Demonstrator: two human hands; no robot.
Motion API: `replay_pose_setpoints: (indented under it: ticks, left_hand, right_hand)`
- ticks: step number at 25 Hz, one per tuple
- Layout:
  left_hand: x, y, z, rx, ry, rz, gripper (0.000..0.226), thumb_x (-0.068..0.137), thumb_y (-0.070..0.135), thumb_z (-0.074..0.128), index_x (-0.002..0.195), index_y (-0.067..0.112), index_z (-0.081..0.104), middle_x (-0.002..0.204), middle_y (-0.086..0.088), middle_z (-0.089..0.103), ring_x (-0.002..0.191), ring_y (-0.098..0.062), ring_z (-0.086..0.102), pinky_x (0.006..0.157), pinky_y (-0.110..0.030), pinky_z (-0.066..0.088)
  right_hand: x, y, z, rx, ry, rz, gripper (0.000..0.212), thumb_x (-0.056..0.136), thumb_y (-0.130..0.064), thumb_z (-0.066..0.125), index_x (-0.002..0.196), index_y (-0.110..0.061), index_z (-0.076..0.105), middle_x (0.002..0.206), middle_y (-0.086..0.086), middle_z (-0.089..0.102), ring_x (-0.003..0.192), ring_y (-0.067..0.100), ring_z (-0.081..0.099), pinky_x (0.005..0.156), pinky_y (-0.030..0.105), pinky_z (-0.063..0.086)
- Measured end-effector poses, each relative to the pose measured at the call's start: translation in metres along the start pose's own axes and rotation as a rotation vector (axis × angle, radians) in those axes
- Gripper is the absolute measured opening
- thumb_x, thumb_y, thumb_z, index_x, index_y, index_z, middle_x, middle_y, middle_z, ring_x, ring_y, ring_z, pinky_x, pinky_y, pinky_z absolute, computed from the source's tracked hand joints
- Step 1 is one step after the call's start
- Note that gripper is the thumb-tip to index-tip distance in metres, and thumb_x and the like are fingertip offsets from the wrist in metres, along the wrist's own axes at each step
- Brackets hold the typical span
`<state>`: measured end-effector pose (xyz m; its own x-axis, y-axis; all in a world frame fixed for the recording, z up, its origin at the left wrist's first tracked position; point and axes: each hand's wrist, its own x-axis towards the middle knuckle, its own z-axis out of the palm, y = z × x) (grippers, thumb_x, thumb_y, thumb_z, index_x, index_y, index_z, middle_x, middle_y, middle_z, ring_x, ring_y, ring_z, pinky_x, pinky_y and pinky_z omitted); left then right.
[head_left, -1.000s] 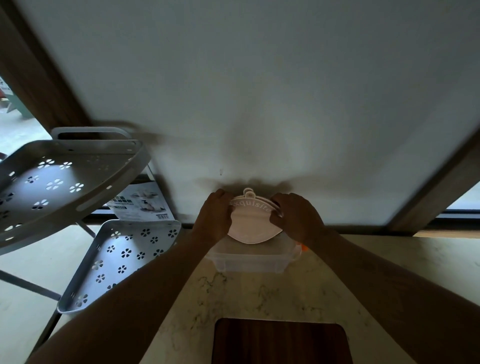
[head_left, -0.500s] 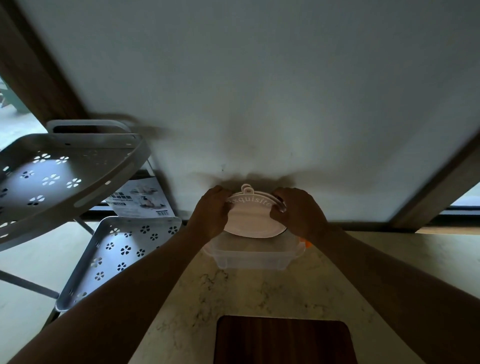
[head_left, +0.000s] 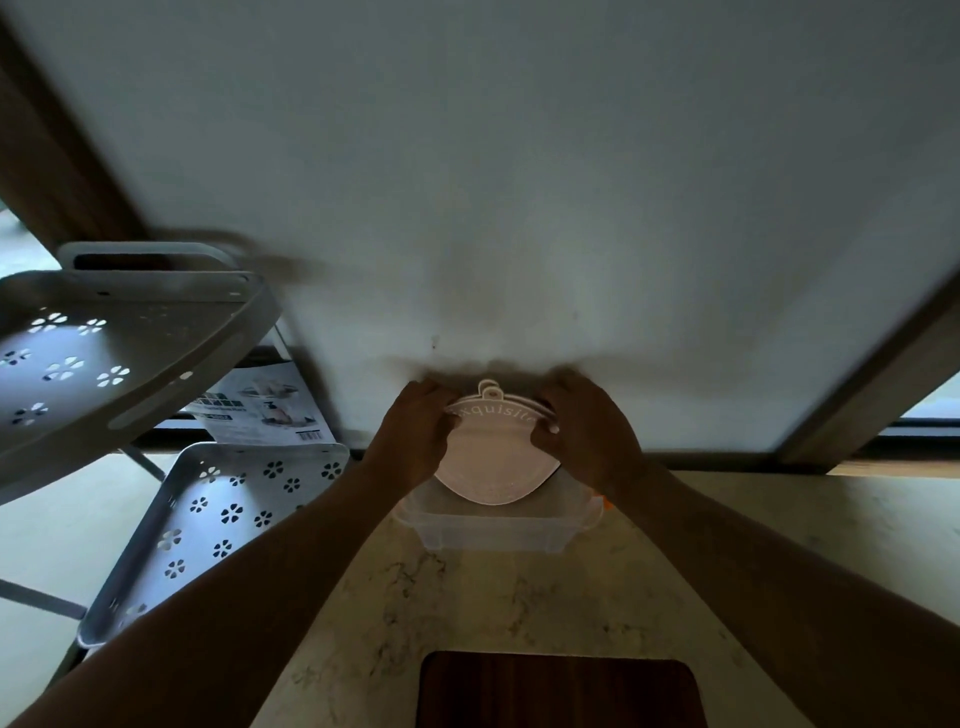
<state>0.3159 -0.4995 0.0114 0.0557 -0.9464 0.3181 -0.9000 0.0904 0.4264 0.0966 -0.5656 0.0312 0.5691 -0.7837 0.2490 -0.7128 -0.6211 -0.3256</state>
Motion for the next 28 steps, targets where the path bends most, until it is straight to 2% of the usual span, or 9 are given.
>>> replay_pose_setpoints:
  ticks: [2,5,11,15,18,28]
  left_hand:
    - [-0.001,-0.004,0.002,0.014,0.019,0.024,0.019,0.088,0.008,0.063,0.106,0.009,0.065,0.103,-0.013,0.063,0.094,-0.029,0.053,0.077,-0.039,0.046]
    - [-0.002,-0.005,0.003,0.016,0.041,0.053,0.019,0.088,0.006,0.062,0.107,0.008,0.064,0.105,-0.014,0.062,0.093,-0.029,0.052,0.076,-0.040,0.047]
    - [-0.002,-0.006,0.008,0.010,0.084,0.042,0.020,0.088,0.004,0.059,0.108,0.007,0.062,0.111,-0.013,0.059,0.098,-0.027,0.051,0.080,-0.035,0.045]
    - [-0.001,-0.004,0.007,0.023,0.082,0.041,0.025,0.086,0.002,0.060,0.111,0.008,0.061,0.114,-0.015,0.059,0.099,-0.032,0.051,0.082,-0.042,0.046]
    - [-0.001,-0.003,0.006,0.032,0.083,0.039,0.030,0.085,0.002,0.062,0.113,0.009,0.060,0.116,-0.016,0.059,0.100,-0.036,0.051,0.083,-0.044,0.046]
    - [-0.004,0.001,0.004,0.029,0.083,0.052,0.030,0.086,0.009,0.061,0.116,0.009,0.060,0.117,-0.013,0.058,0.102,-0.030,0.051,0.085,-0.041,0.048]
  right_hand:
    - [0.002,0.000,0.003,0.024,0.027,-0.010,0.027,0.079,-0.022,0.067,0.101,-0.006,0.066,0.114,0.015,0.058,0.092,0.033,0.058,0.078,0.042,0.051]
    - [0.002,0.001,0.007,0.034,0.043,-0.013,0.027,0.079,-0.021,0.068,0.102,-0.007,0.065,0.110,0.014,0.060,0.094,0.032,0.058,0.079,0.042,0.050]
    - [0.000,0.002,0.013,0.056,0.106,-0.013,0.026,0.078,-0.023,0.071,0.099,-0.007,0.066,0.103,0.012,0.062,0.092,0.028,0.057,0.074,0.034,0.047]
    - [0.001,0.002,0.016,0.096,0.130,0.006,0.030,0.078,-0.017,0.071,0.104,-0.005,0.065,0.108,0.015,0.061,0.099,0.031,0.057,0.079,0.037,0.049]
    - [0.000,0.002,0.017,0.092,0.127,0.026,0.033,0.079,-0.018,0.070,0.108,-0.004,0.065,0.111,0.016,0.061,0.103,0.032,0.057,0.085,0.041,0.051]
    - [-0.002,0.005,0.011,0.034,0.067,0.020,0.027,0.083,-0.021,0.066,0.104,-0.005,0.064,0.110,0.016,0.058,0.098,0.031,0.057,0.082,0.044,0.051]
